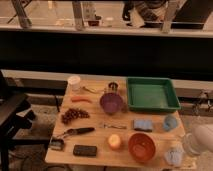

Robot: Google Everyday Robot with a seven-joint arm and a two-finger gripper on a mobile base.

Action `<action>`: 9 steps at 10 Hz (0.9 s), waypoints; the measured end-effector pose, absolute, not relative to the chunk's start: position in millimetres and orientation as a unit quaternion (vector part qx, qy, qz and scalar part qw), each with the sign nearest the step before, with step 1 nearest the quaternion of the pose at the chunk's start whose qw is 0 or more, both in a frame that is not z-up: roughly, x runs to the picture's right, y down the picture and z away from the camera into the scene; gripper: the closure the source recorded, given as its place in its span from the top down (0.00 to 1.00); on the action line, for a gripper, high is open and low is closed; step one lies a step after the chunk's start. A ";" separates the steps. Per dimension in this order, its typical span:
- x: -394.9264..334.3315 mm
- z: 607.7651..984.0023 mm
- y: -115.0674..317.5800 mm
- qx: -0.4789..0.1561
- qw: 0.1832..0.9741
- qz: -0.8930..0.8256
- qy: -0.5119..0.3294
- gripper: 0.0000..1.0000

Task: Wipe purple bowl with towel

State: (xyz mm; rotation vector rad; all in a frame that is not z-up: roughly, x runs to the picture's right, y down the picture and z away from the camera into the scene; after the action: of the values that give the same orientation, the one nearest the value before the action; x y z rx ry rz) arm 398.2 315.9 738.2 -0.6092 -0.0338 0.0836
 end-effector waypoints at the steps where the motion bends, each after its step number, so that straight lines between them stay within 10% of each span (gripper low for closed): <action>1: 396.5 740.9 316.8 -0.307 0.951 0.038 -0.021 0.80; 9: 406.9 751.2 324.0 -0.330 0.942 0.043 -0.034 0.67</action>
State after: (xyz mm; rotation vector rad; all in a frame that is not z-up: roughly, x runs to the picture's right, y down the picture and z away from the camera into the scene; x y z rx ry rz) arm 406.9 324.0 751.2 -0.6727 -0.0698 0.0870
